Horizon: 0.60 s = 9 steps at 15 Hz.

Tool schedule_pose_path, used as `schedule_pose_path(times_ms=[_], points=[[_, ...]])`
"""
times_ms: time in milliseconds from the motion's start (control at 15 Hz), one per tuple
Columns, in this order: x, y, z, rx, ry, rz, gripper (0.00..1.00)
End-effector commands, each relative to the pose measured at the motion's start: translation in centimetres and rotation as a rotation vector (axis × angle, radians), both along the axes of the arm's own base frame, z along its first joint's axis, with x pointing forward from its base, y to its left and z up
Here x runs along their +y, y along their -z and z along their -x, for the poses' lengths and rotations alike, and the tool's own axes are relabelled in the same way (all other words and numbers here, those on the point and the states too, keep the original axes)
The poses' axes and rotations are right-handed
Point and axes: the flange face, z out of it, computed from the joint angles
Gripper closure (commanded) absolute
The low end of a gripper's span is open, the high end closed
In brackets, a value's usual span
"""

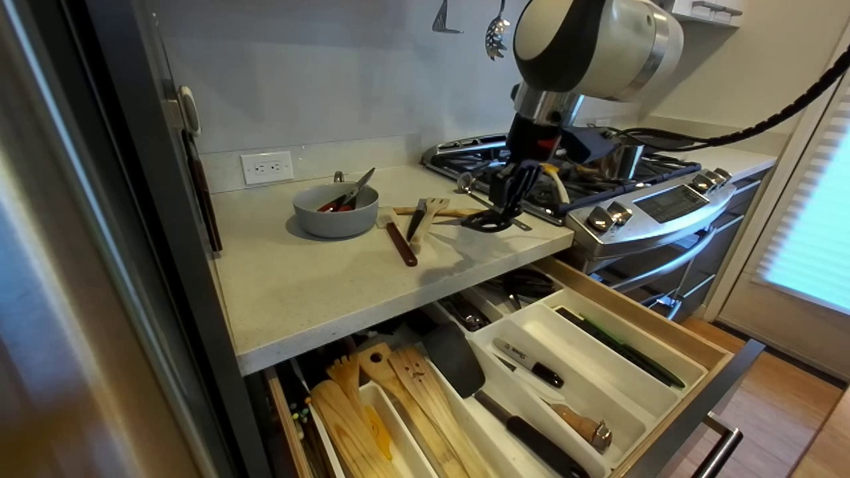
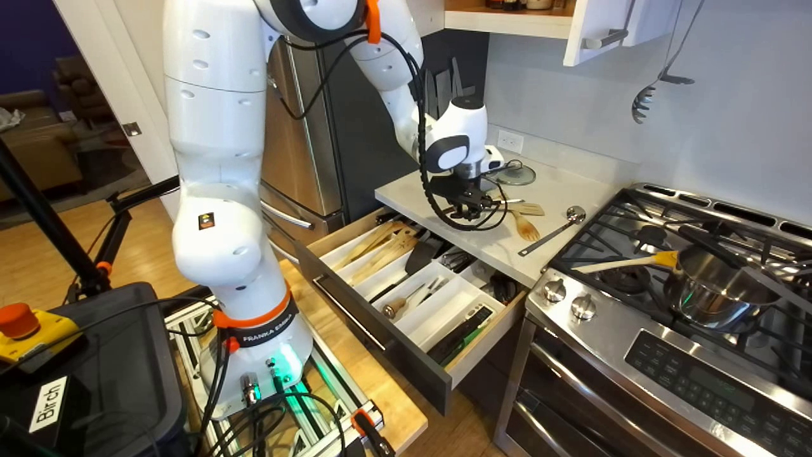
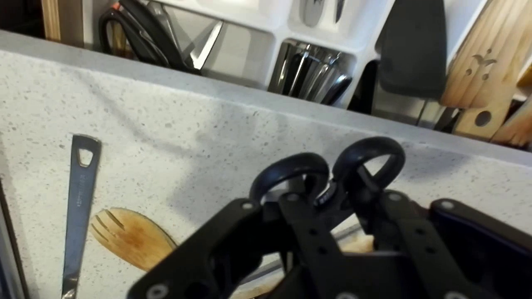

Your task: Remove the scissors from the countertop and put it in the second last right compartment of the opened drawer

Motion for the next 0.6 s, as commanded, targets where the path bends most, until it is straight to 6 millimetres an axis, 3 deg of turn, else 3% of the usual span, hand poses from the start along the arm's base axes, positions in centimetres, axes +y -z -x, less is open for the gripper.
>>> schedule_pose_path(times_ms=[0, 267, 533], points=[[-0.2, -3.5, 5.5, 0.027, -0.052, -0.035, 0.92], [0.1, -7.0, 10.6, 0.116, -0.163, -0.159, 0.92], [-1.4, -7.6, 16.4, 0.305, -0.222, -0.285, 0.92]])
